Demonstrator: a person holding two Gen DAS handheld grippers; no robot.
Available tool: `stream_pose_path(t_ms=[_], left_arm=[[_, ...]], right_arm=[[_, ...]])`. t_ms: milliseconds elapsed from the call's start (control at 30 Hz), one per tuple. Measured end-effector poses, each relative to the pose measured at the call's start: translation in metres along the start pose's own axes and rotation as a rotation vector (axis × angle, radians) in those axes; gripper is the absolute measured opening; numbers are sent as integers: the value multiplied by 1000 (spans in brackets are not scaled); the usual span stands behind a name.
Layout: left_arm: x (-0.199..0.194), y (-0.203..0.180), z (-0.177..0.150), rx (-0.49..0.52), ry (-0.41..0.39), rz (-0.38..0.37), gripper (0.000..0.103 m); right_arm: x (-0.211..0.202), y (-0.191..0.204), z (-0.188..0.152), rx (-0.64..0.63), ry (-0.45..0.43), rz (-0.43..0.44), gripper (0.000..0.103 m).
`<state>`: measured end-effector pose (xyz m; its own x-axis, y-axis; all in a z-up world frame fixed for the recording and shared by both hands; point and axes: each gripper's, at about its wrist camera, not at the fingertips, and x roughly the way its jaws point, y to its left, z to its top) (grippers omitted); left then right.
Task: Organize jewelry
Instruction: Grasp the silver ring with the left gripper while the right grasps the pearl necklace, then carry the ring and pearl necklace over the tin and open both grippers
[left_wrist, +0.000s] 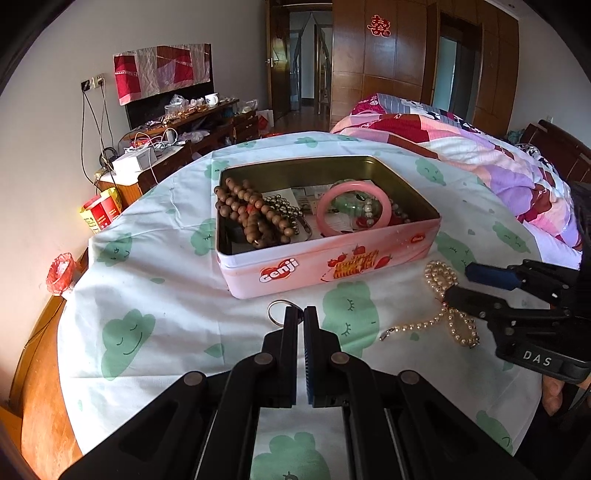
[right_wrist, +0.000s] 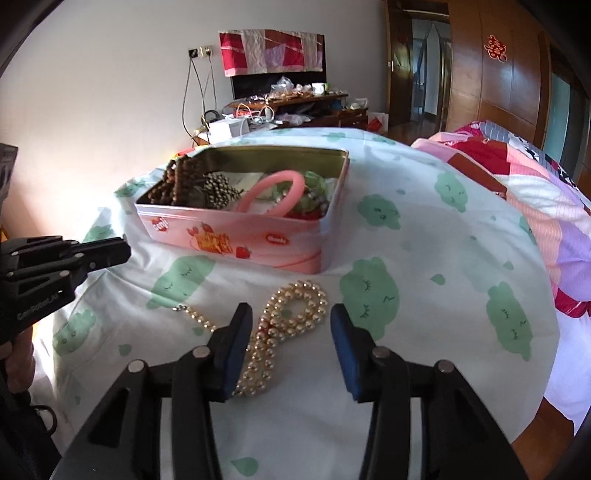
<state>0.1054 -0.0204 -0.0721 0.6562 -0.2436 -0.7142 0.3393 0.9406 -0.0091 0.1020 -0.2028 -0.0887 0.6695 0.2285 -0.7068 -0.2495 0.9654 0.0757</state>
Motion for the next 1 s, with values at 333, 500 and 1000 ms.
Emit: stream_pose_path(t_ms=[333,500,1000], left_arm=[[-6,-1,4,-5,-19,-5,2],[-16,-1,11,-3,-43,-9,2],[-31,-5,55,46,-123,26,2]], right_arm=[[4,15,-5,-65,55,16,15],[-9,22,-4,-99,14,11,14],[-47,24,51,-131,-147,-9,14]])
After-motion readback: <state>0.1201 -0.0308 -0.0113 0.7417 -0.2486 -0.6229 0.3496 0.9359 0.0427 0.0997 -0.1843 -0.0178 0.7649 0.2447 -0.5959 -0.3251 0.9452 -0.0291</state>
